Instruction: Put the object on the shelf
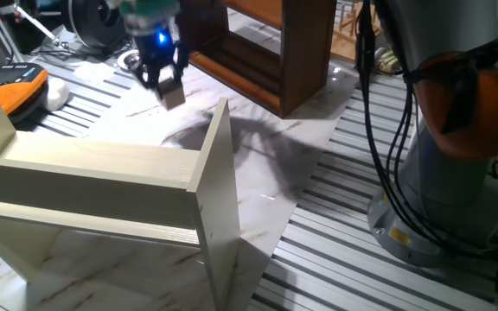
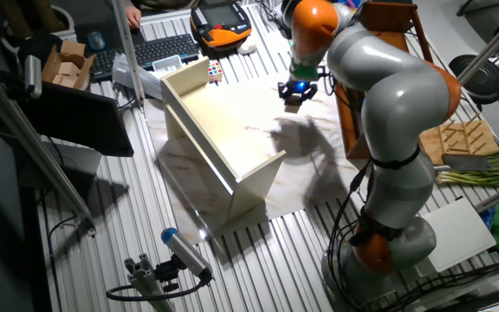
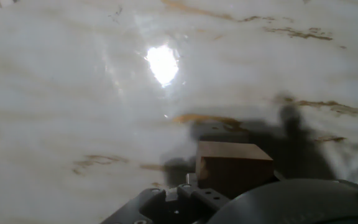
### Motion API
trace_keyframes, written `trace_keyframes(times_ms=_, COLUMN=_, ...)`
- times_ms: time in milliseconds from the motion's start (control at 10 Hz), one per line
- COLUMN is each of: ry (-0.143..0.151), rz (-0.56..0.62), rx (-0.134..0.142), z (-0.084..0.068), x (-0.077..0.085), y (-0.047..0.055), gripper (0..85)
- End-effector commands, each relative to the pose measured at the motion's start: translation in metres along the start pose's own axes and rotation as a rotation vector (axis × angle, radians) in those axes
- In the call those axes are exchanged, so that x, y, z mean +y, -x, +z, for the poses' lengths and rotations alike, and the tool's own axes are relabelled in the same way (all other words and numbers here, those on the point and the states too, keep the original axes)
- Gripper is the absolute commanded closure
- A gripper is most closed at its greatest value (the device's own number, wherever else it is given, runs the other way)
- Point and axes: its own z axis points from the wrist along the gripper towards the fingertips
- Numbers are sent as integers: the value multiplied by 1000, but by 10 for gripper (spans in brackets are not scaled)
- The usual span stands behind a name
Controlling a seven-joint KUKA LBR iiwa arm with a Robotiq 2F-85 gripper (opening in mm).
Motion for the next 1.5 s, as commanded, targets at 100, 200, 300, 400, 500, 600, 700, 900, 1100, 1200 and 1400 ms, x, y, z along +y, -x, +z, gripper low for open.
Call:
trace_keyframes(times_ms=100, ry=-2, rz=-17, rx=24, z=-45, x=-18, y=7, gripper=850)
trace_keyframes(times_ms=200, ry=-7, rz=-28, rx=25, z=-56, x=-28, y=14, gripper=850)
trace_keyframes(times_ms=300, ry=-3, rz=-39, rx=28, z=-65, x=-39, y=20, gripper=850)
trace_keyframes(times_ms=400, ry=-2, rz=-47, rx=30, z=-73, x=-48, y=23, gripper=850)
trace_keyframes(times_ms=500, ry=-1, rz=-51, rx=31, z=-80, x=-58, y=22, gripper=850)
trace_keyframes(times_ms=600, ry=2, rz=-58, rx=25, z=-88, x=-66, y=16, gripper=850)
trace_keyframes(times_ms=700, ry=4, rz=-62, rx=26, z=-91, x=-71, y=13, gripper=850)
trace_keyframes(times_ms=900, ry=9, rz=-58, rx=31, z=-92, x=-72, y=12, gripper=850)
trace_keyframes(times_ms=1100, ry=21, rz=-35, rx=26, z=-92, x=-72, y=12, gripper=850)
trace_keyframes(times_ms=1200, ry=31, rz=-21, rx=25, z=-92, x=-72, y=12, gripper=850)
trace_keyframes(times_ms=1400, ry=33, rz=20, rx=-16, z=-92, x=-72, y=12, gripper=850)
